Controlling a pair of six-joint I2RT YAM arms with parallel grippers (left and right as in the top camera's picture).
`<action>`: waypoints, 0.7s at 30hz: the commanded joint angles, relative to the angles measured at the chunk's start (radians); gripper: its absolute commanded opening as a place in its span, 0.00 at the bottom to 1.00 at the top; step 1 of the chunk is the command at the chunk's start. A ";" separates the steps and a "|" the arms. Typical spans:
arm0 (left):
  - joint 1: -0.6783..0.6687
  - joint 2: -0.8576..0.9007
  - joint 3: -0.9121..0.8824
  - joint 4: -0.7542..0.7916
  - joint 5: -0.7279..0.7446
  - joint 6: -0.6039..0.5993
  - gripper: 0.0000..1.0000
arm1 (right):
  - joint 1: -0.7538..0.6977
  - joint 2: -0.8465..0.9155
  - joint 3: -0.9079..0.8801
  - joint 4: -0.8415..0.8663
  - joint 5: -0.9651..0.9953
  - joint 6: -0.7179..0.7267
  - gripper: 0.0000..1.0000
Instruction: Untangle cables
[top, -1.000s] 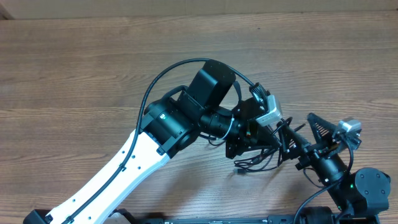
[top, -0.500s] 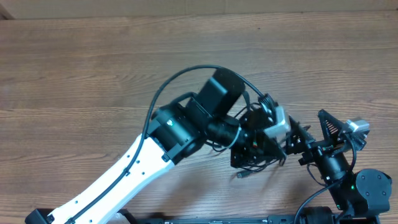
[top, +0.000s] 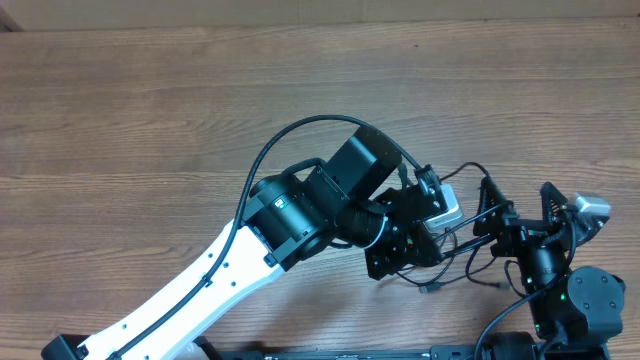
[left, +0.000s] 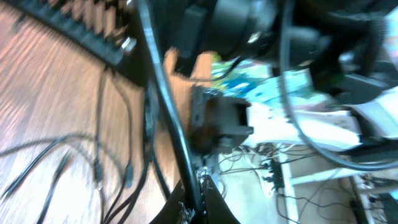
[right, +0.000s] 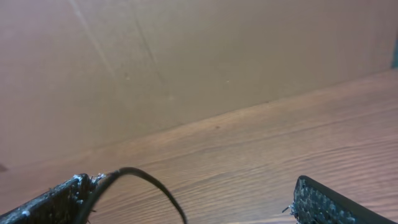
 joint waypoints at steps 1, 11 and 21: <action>-0.005 -0.011 0.021 -0.064 -0.153 0.002 0.04 | -0.004 -0.010 0.013 0.000 0.134 0.014 1.00; 0.071 -0.034 0.021 -0.197 -0.262 -0.015 0.04 | -0.004 -0.010 0.013 -0.052 0.289 0.023 1.00; 0.245 -0.077 0.021 -0.280 -0.383 -0.050 0.04 | -0.004 -0.010 0.013 -0.048 0.312 0.026 1.00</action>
